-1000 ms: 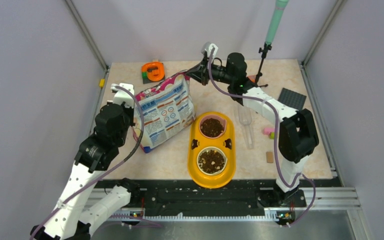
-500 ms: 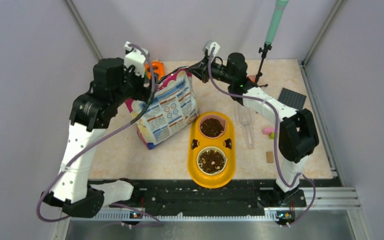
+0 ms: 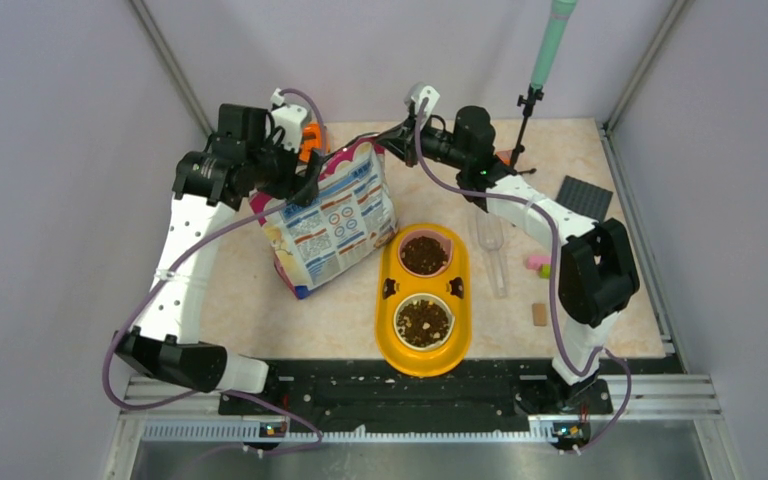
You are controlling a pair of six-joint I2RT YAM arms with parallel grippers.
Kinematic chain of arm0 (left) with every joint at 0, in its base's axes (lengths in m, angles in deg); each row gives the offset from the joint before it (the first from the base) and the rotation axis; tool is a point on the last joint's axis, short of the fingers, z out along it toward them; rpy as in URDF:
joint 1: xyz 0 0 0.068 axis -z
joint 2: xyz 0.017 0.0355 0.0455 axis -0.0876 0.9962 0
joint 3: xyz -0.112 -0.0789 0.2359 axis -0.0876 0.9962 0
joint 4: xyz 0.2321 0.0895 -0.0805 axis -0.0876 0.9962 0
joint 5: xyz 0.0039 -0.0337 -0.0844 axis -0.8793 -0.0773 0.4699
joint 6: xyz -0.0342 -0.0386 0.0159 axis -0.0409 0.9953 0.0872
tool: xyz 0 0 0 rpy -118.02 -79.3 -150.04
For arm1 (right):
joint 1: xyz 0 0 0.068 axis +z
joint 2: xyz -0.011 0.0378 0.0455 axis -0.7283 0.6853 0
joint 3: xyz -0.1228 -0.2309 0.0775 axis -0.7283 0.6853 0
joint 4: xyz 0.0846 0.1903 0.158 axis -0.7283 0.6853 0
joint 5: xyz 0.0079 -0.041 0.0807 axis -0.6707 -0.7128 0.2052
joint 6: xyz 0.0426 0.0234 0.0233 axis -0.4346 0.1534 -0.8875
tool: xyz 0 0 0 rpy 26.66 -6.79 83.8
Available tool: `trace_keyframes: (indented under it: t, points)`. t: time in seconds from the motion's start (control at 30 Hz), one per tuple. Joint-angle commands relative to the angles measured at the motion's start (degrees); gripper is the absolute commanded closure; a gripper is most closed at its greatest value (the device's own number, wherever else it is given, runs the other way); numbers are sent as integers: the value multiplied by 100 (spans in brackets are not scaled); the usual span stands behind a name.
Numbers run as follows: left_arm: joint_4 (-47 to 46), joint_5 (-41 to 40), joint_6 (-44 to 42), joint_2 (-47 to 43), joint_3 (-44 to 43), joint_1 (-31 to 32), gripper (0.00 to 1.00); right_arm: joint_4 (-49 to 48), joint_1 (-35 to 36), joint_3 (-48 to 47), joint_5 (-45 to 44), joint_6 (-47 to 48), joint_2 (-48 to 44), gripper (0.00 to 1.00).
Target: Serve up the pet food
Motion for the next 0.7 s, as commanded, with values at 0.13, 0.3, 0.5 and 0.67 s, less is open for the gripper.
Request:
trace_keyframes:
  t: [0.13, 0.3, 0.5, 0.67]
  points:
    - [56, 886, -76, 84, -108, -5, 100, -708, -88, -89, -560, 251, -558, 100]
    - [-264, 718, -131, -138, 86, -9, 98, -634, -93, -55, -574, 333, -576, 100]
    - [-741, 1445, -15, 182, -159, 27, 6, -716, -93, -90, -454, 338, -533, 100]
    - [-432, 1504, -219, 780, -541, 143, 4, -579, -97, -185, -372, 320, -522, 100]
